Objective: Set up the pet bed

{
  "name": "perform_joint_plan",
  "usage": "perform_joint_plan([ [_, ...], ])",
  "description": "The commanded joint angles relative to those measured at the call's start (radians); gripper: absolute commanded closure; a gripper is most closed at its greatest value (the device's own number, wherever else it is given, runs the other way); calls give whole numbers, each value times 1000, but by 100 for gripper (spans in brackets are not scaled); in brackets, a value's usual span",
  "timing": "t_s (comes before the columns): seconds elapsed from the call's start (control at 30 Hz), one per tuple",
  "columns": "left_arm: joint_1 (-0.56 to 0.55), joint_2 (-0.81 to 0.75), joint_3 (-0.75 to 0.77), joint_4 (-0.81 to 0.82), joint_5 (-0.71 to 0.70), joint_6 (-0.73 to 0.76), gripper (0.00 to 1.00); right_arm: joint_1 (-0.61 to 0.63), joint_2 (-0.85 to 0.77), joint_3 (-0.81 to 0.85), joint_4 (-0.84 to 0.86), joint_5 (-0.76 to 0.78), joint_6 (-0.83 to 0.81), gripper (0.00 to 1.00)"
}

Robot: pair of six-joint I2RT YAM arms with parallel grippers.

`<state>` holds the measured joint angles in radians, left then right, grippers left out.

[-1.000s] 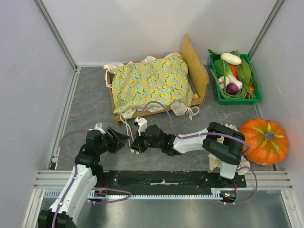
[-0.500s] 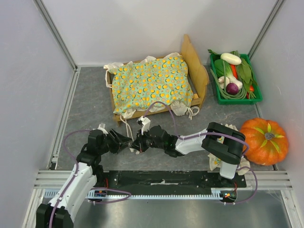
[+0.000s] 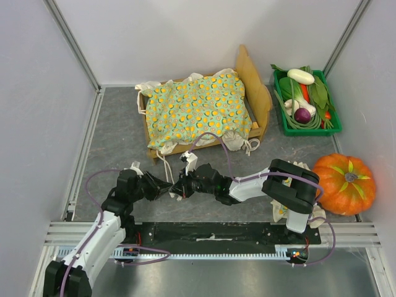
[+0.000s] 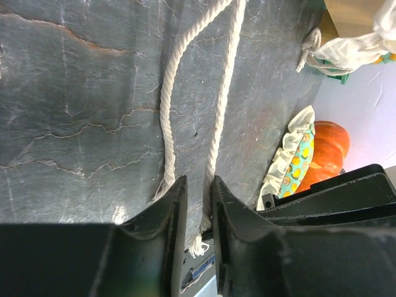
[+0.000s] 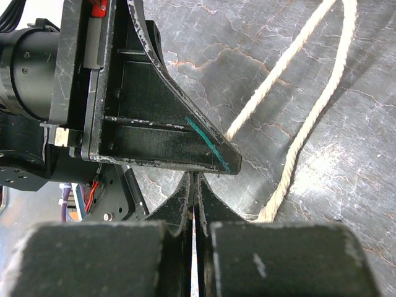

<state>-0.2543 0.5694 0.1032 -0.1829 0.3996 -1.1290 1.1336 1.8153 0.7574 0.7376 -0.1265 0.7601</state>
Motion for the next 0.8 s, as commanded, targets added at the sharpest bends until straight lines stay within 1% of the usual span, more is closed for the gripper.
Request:
perform_joint_plan([
  [0.0, -14, 27, 0, 63, 13, -35, 77, -1, 7, 3, 49, -5, 2, 100],
  [0.03, -16, 32, 3, 66, 13, -37, 80, 0, 9, 2, 48, -4, 2, 100],
  [0.07, -17, 37, 4, 69, 10, -37, 86, 0, 9, 0, 40, -1, 2, 100],
  [0.17, -16, 35, 4, 68, 2, -35, 98, -1, 6, -1, 28, 7, -4, 100],
  [0.2, -16, 37, 4, 68, -2, -35, 98, -5, 3, -6, 25, 4, -4, 100],
  [0.23, -16, 35, 4, 63, -5, -35, 98, -8, -11, -10, 26, -2, -4, 96],
  [0.27, -16, 38, 4, 60, -14, -37, 98, -17, -23, -18, 28, -4, -5, 84],
  [0.33, -16, 43, 7, 54, -24, -29, 98, -37, -75, -50, 14, 11, -7, 75],
  [0.37, -16, 49, 9, 51, -37, -23, 98, -60, -94, -61, 10, 8, -10, 66],
  [0.4, -16, 55, 16, 42, -48, -22, 98, -72, -109, -82, 8, 7, -11, 62],
  [0.43, -16, 60, 21, 39, -56, -12, 98, -86, -132, -90, 0, 7, -19, 55],
  [0.47, -16, 66, 26, 37, -67, -9, 98, -104, -139, -95, -9, 4, -22, 52],
  [0.6, -16, 119, 72, 20, -99, 29, 98, -129, -116, -49, -87, 8, -64, 51],
  [0.63, -16, 129, 78, 14, -103, 43, 98, -129, -93, -20, -200, 27, -73, 51],
  [0.67, -16, 136, 85, 10, -114, 47, 98, -123, -76, 8, -240, 33, -112, 51],
  [0.73, -16, 152, 104, -4, -127, 70, 98, -110, -42, 71, -344, 66, -139, 51],
  [0.77, -16, 156, 111, -15, -143, 78, 98, -95, -39, 83, -357, 94, -163, 51],
])
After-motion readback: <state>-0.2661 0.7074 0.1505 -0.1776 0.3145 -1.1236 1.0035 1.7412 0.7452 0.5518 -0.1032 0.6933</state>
